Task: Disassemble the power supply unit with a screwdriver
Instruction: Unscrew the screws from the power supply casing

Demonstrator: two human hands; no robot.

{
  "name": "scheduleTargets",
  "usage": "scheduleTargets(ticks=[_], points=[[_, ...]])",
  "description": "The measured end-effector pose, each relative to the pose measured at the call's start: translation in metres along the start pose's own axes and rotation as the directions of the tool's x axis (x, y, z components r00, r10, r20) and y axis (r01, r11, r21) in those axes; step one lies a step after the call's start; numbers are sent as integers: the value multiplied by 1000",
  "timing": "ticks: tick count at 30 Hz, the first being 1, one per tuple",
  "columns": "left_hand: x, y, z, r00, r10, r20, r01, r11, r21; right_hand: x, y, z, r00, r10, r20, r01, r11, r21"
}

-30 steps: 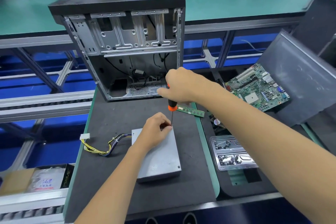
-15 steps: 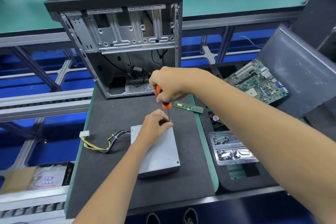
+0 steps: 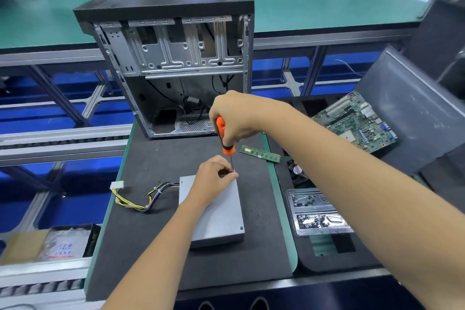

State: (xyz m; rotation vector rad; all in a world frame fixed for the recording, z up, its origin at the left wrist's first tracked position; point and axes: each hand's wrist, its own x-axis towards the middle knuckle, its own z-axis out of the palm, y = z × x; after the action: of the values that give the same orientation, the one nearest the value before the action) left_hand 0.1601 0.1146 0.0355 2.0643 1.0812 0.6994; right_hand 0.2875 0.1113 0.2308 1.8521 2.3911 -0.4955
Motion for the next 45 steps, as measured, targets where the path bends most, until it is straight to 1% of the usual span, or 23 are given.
scheduleTargets(ticks=[3, 6, 8, 10, 15, 20, 22, 23, 25, 26, 28, 30, 32, 34, 36, 38, 41, 43, 45], points=[[0, 0, 1, 1000, 7, -12, -7, 1000, -2, -3, -1, 8, 998, 27, -62, -33, 995, -98], [-1, -1, 1, 1000, 7, -20, -7, 1000, -15, -4, -1, 12, 989, 88, -121, -95, 994, -47], [-1, -2, 2, 1000, -2, -18, 1, 1000, -23, -2, 0, 13, 986, 88, -138, -98, 993, -62], [0, -3, 3, 1000, -3, -19, 2, 1000, -18, 1, 0, 13, 992, 65, -112, -72, 996, -59], [1, -5, 4, 1000, -15, -20, 15, 1000, -15, 0, -3, 10, 999, -47, -23, 45, 996, -74], [-1, -8, 6, 1000, -26, -14, 26, 999, -40, -6, -2, 5, 996, -77, 32, 76, 997, 27], [0, -8, 6, 1000, -20, -11, 19, 1000, -21, -7, 1, 6, 996, -83, 19, 83, 996, 23], [0, -8, 6, 1000, -20, -11, 20, 1000, -16, -7, 2, 7, 998, -65, -11, 65, 998, -22], [1, -8, 7, 1000, -21, -12, 21, 1000, -21, -6, 3, 9, 995, -2, -98, -16, 984, -180], [1, -7, 6, 1000, -23, -12, 22, 999, -25, -5, 3, 9, 991, 19, -134, -47, 976, -211], [2, -7, 6, 1000, -26, -13, 26, 999, -25, -4, 3, 9, 991, 27, -128, -49, 985, -168], [2, -7, 6, 999, -26, -17, 26, 999, -26, -4, 2, 7, 998, -1, -62, -6, 994, -111], [2, -6, 6, 999, -29, -16, 29, 999, -35, -4, 1, 3, 1000, -24, 6, 24, 995, -92], [1, -7, 6, 999, -36, -13, 36, 999, -41, -3, 0, 2, 998, -48, 39, 52, 995, -83], [0, -8, 7, 999, -41, -16, 40, 998, -47, -4, 1, 3, 998, -52, 32, 54, 997, -62], [1, -8, 7, 999, -43, -17, 42, 998, -49, -6, 3, 7, 999, -29, -18, 28, 998, -53], [2, -8, 7, 999, -36, -19, 35, 999, -37, -8, 5, 10, 991, 59, -119, -75, 987, -140], [2, -8, 7, 999, -39, -19, 38, 999, -39, -7, 4, 10, 992, 64, -110, -82, 982, -168], [1, -8, 7, 999, -38, -20, 37, 999, -38, -7, 6, 9, 998, 16, -68, -23, 995, -102]])
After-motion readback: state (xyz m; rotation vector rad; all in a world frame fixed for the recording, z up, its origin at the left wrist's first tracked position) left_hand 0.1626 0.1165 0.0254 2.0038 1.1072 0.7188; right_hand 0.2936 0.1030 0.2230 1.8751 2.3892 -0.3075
